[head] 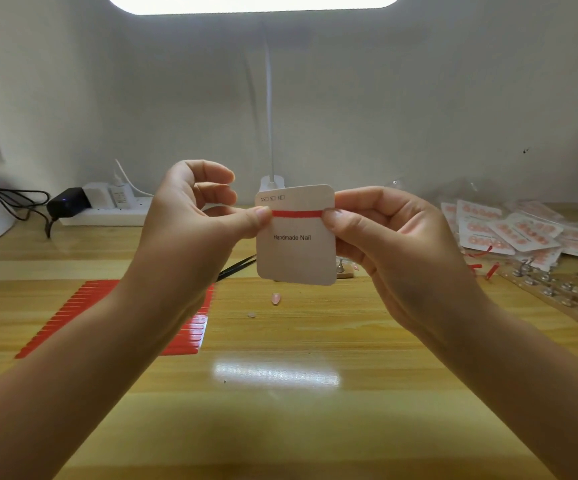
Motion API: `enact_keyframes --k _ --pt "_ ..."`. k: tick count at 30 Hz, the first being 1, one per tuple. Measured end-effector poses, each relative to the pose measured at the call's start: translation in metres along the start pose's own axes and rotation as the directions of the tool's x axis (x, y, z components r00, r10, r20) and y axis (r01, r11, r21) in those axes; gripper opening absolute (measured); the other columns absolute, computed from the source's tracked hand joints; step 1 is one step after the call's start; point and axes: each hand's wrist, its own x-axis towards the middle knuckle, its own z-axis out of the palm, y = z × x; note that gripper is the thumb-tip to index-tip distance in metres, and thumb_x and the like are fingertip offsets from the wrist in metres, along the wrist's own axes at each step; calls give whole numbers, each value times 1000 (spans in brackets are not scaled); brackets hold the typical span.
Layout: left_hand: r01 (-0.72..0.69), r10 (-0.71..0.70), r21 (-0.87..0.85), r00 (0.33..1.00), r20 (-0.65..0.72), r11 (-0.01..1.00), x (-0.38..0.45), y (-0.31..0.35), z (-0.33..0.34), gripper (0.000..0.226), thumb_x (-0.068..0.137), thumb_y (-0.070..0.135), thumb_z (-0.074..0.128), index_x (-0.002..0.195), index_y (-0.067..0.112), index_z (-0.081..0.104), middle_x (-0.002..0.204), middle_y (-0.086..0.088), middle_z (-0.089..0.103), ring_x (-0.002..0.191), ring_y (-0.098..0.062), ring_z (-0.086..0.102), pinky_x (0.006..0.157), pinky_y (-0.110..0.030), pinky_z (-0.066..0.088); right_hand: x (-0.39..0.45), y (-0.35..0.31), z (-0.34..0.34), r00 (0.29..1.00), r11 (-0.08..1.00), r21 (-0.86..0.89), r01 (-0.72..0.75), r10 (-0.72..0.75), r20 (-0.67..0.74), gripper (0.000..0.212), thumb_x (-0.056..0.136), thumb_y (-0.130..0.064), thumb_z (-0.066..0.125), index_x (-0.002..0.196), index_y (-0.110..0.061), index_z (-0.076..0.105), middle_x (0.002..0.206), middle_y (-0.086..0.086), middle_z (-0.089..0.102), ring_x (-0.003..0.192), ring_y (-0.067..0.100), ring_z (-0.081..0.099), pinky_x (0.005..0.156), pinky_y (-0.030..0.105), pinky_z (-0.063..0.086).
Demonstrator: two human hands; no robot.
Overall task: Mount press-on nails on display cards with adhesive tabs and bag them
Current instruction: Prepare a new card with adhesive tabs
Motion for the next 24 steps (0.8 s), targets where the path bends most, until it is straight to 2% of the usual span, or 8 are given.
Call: enact_keyframes --k 4,7,11,13,15,17,20,24 --pt "7 -7 -1 1000 7 1000 0 0 0 47 54 21 83 93 30 57 80 11 56 66 -6 62 77 -35 58 1 2 -2 1000 1000 5 -6 6 -13 14 82 -3 66 95 -1 67 87 11 75 84 25 73 71 29 59" --pt "22 -22 -2 1000 21 1000 -1 1 0 51 57 13 88 94 28 57 82 8 54 66 -7 62 75 -34 57 0 3 -1 1000 1000 8 1 -1 6 21 74 -12 68 93 -4 68 87 11 75 83 25 73 70 28 58" --pt "143 -147 52 987 68 988 0 5 -1 64 41 36 84 98 27 56 94 0 57 78 -16 62 64 -27 50 2 3 -3 999 998 58 -7 5 34 25 70 -16 67 92 -5 68 86 10 75 82 24 72 72 31 59" --pt "255 -263 83 959 106 963 2 8 -2 77 35 44 83 105 24 57 103 -4 62 86 -19 64 68 -29 51 6 1 -8 999 995 102 -21 17 35 21 74 -13 66 93 -4 67 86 10 74 82 23 71 74 32 59" --pt "359 -345 -26 914 213 933 3 10 -1 79 41 35 84 113 17 57 105 -9 69 90 -23 70 75 -32 56 9 0 -12 999 994 98 -50 48 22 16 77 -8 66 93 -4 66 84 9 73 80 22 71 73 31 59" --pt "413 -354 -176 889 289 894 -1 11 2 69 52 16 79 116 12 56 96 -10 75 89 -25 73 76 -34 61 11 5 -15 995 995 14 -101 101 -20 10 83 0 63 91 -5 64 82 8 72 77 21 70 73 32 59" --pt "323 -275 -191 932 237 927 -8 7 8 56 57 8 74 110 13 56 82 -9 76 81 -24 74 71 -30 61 14 12 -17 980 976 -102 -193 188 -62 12 86 0 63 94 -7 59 81 7 69 76 21 68 76 38 56" --pt "213 -182 -154 964 192 965 -14 5 11 53 60 10 74 110 16 57 81 -9 75 79 -24 74 64 -25 58 11 18 -14 973 953 -195 -232 227 -50 49 64 -25 77 106 -7 62 97 13 73 91 27 71 87 50 56"
